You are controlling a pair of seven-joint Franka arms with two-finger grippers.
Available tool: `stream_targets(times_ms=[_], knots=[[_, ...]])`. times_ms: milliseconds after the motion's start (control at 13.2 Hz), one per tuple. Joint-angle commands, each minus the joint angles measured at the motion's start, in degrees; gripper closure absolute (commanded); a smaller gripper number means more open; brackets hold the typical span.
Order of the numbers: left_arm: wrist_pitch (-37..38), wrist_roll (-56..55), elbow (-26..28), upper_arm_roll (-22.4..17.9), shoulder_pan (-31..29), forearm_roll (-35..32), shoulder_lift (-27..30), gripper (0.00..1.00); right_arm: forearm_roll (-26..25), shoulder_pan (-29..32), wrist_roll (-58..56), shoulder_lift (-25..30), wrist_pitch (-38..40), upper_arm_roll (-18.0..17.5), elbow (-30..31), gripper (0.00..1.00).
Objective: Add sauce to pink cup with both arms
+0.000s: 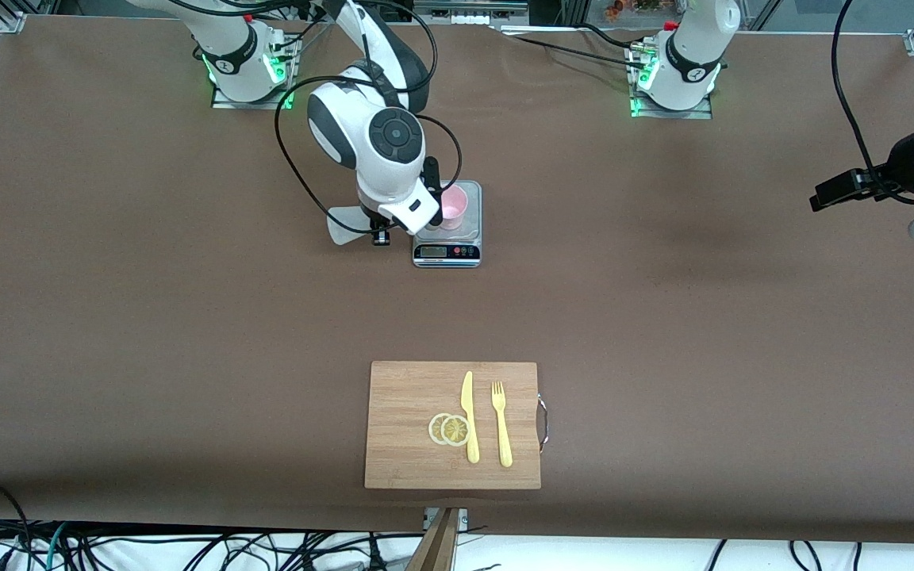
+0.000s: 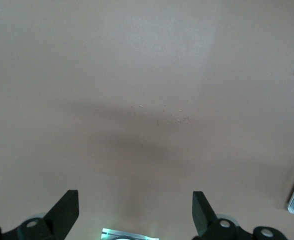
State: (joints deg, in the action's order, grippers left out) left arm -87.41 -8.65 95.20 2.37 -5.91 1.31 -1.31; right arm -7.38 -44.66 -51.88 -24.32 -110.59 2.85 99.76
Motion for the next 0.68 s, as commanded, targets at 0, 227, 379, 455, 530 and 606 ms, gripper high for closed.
stream_targets(times_ms=[0, 227, 379, 455, 530, 606], knots=[[0.4, -0.14, 0.25, -0.17, -0.06, 1.15, 0.34, 0.0, -2.19, -0.96, 0.72, 0.41, 2.04, 0.49, -0.62, 1.0], [0.4, -0.14, 0.25, -0.35, -0.07, 1.15, 0.25, 0.0, -4.12, -1.74, 0.72, -0.46, 4.84, 0.49, -2.64, 1.0], [0.4, -0.14, 0.25, -0.35, -0.41, 1.15, 0.25, 0.0, -6.14, -2.54, 3.52, -1.25, 7.4, 0.4, -4.75, 1.0], [0.4, -0.06, 0.25, -0.35, -0.76, 1.24, 0.25, 0.0, -6.41, -3.06, 4.23, -1.78, 8.02, 0.4, -5.28, 1.0], [0.4, -0.06, 0.25, -0.35, -0.77, 1.24, 0.25, 0.0, -6.5, -3.42, 4.59, -1.96, 8.28, 0.49, -5.46, 1.0], [0.4, -0.06, 0.25, -0.35, -0.85, 1.24, 0.25, 0.0, -6.5, -3.68, 5.11, -2.05, 8.63, 0.49, -5.55, 1.0]])
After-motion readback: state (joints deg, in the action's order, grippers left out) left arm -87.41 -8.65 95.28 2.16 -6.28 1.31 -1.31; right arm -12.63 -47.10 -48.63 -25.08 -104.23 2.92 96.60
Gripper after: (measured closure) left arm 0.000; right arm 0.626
